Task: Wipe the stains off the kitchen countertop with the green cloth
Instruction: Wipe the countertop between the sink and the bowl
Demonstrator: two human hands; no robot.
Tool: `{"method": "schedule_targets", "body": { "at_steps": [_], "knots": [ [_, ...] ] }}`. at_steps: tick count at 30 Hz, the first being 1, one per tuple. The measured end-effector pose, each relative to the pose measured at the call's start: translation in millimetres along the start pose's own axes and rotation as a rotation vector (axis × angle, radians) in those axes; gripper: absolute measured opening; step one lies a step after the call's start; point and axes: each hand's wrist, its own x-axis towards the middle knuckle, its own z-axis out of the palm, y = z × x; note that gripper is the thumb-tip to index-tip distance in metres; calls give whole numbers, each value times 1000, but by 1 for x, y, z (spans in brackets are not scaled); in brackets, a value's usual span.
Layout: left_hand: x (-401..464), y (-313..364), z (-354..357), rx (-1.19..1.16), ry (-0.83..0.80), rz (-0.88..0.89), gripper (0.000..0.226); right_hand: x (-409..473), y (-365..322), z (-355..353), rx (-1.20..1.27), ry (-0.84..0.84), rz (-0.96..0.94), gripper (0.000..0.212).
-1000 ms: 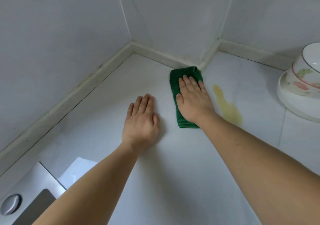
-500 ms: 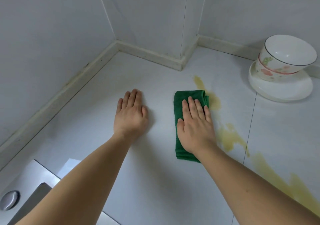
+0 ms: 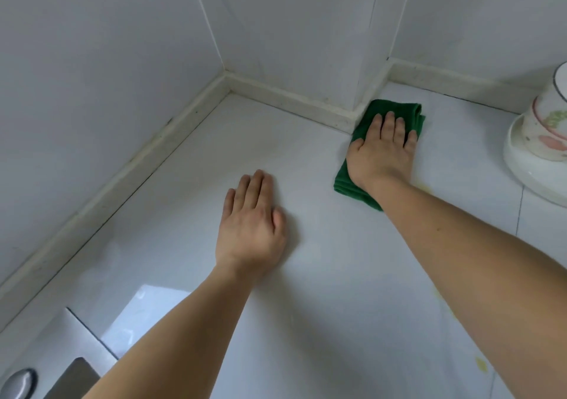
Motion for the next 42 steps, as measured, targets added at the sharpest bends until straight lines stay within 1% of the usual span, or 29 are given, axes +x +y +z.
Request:
{"method": "schedule_targets", "body": {
  "at_steps": [7,11,13,14,15,17,18,19,21,22,23,26,28,31,33,37,42],
  "knots": [
    [-1,-1,0,-15,3,-9,70,5,-1,-2,-4,6,-18,64],
    [0,-2,-1,-15,6,-10,69,-40,10,-1,39,-6,-40,62],
    [0,-2,-1,-5,-21,-4,70,-63,16,1,85,-46,-68,63],
    [-1,1,-3,-15,-45,-3,71,-73,22,-4,165,-77,-71,62],
    [1,-2,-4,-28,-79,-14,72,-78,23,-8,299,-128,-75,61],
    [7,-2,-15,-56,-161,-9,73,-86,40,-32,721,-217,7,53],
    [11,1,-23,-63,-187,1,69,-89,54,-41,869,-200,41,49],
    [16,4,-31,-51,-178,24,64,-91,67,-46,894,-147,38,45],
    [21,35,-46,-40,-83,121,58,-95,107,-58,653,-42,-1,45],
    [21,55,-50,-56,-44,167,58,-95,126,-58,521,-25,-34,47],
    [21,78,-53,-75,-29,213,57,-96,141,-57,421,-43,-64,48],
    [25,137,-35,-86,-92,344,60,-98,169,-41,223,-122,-147,53],
    [28,158,-16,-64,-140,382,61,-100,175,-31,116,-106,-179,58],
    [30,168,17,47,-172,339,64,-96,182,-17,56,-79,-156,72],
    [31,167,29,110,-148,318,68,-93,184,-11,44,-83,-160,76],
    [72,172,31,128,-152,389,65,-91,183,-11,55,-98,-173,73],
    [169,206,39,148,-136,418,61,-92,183,-13,57,-99,-179,66]
  ]
}}
